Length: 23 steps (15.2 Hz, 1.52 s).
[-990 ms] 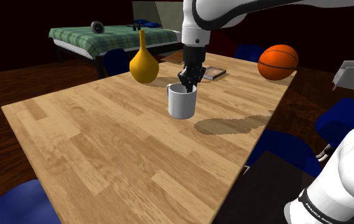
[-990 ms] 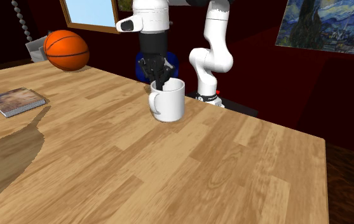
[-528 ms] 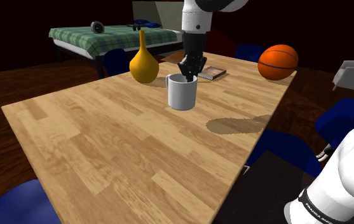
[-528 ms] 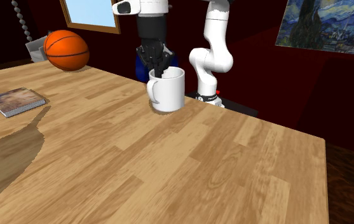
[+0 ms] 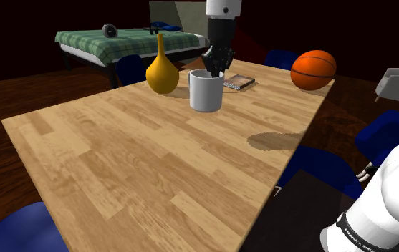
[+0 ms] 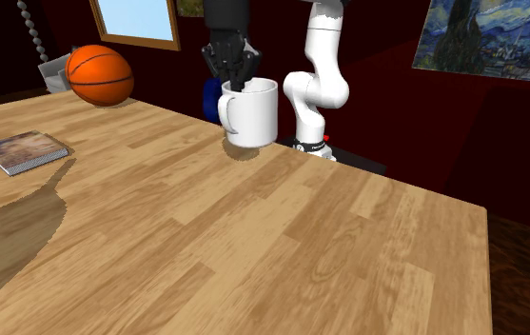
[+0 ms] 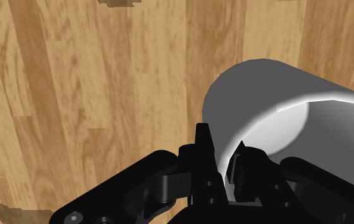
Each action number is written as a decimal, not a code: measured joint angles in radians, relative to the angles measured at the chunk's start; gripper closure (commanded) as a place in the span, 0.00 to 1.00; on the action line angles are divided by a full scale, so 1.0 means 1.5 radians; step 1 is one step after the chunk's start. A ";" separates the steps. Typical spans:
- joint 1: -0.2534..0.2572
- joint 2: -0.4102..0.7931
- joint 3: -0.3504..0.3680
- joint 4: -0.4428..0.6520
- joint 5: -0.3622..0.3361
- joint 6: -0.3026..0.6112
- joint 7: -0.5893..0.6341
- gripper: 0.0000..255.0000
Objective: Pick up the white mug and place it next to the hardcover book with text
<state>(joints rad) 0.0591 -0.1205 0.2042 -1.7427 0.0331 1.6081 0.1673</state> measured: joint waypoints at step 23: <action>-0.127 0.083 -0.149 0.069 -0.021 0.010 -0.273 1.00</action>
<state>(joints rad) -0.1312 0.0040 -0.0189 -1.6391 0.0017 1.6229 -0.2417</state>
